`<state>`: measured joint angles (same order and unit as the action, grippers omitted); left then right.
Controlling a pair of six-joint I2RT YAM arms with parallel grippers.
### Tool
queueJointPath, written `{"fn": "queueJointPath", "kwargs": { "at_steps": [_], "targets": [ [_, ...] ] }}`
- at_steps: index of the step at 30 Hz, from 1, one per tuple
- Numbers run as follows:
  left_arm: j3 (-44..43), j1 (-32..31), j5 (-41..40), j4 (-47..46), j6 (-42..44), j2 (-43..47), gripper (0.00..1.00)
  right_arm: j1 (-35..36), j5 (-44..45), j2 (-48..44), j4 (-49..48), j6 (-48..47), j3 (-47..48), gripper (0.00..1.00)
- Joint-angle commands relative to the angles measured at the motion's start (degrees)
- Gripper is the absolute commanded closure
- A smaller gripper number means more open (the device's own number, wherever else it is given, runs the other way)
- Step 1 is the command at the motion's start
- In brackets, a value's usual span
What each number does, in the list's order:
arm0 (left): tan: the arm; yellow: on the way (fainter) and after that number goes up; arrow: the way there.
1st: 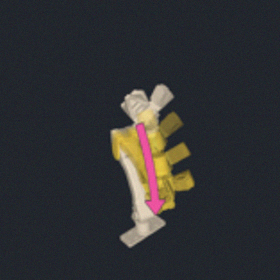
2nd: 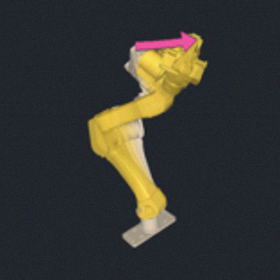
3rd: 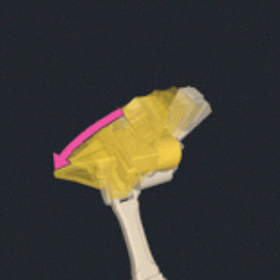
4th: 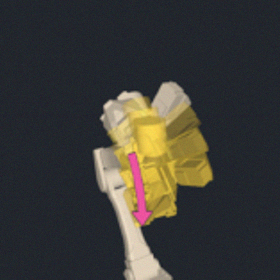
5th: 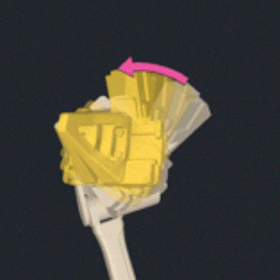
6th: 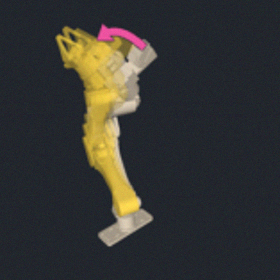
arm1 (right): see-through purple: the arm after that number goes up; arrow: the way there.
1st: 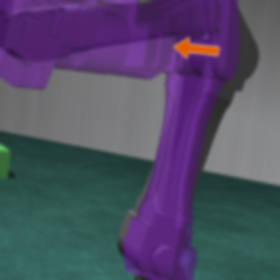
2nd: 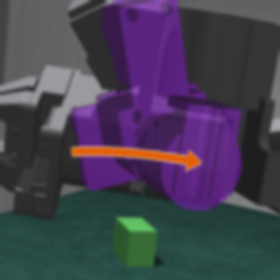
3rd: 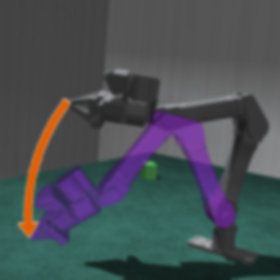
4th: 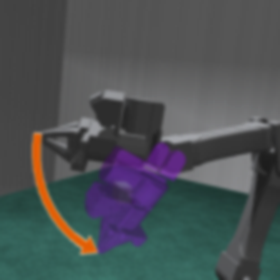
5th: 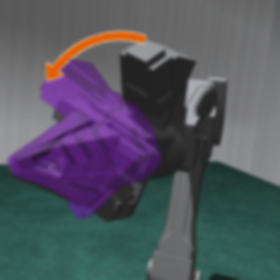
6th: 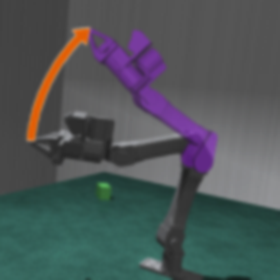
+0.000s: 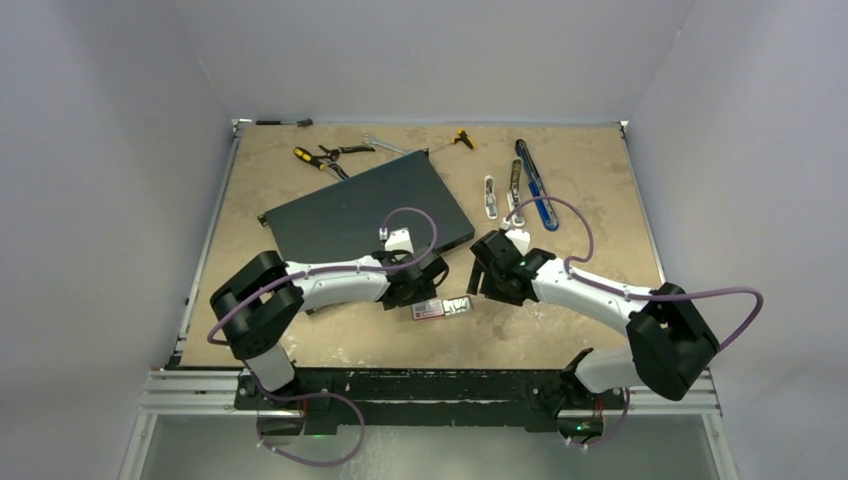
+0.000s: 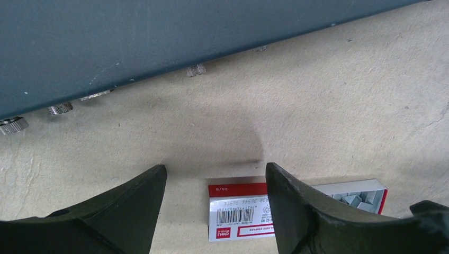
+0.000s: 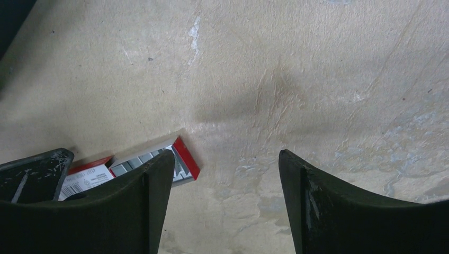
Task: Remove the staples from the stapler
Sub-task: Close the staple box at the center of the board.
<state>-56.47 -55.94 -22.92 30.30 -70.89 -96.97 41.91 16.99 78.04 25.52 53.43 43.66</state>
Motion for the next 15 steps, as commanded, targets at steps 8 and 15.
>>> {"fn": "queueJointPath", "kwargs": {
  "at_steps": [8,15],
  "targets": [
    [2.93,-0.89,3.91,-3.63,0.06,0.16,0.35,-1.73,0.83,-1.0,0.18,-1.22,-0.86,0.26],
    [3.62,-1.29,4.19,-3.69,0.19,0.57,0.37,-2.0,1.27,-0.99,0.39,-1.49,-0.81,0.26]
  ]
}}
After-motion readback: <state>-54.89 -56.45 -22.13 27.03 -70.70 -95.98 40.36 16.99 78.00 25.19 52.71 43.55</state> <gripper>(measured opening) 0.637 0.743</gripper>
